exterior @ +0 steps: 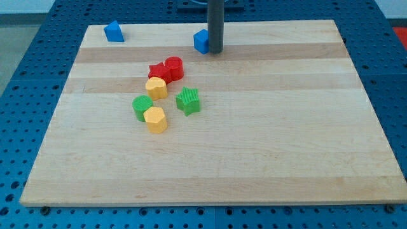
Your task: Move the blue cube to the top center
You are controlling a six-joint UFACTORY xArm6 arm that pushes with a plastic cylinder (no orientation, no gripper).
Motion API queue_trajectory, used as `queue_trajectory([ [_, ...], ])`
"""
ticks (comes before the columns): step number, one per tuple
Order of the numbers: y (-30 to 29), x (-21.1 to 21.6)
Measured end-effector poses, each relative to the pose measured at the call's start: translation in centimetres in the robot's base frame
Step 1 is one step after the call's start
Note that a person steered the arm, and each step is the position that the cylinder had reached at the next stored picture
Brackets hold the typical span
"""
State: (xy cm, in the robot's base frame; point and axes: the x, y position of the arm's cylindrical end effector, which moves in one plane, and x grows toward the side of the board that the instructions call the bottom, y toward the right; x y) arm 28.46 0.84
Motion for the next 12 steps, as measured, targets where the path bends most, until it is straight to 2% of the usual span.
queue_trajectory([
  [2,-0.8,2.6],
  [4,-4.0,2.8],
  [8,-3.8,-2.1],
  [12,-3.3,-2.6],
])
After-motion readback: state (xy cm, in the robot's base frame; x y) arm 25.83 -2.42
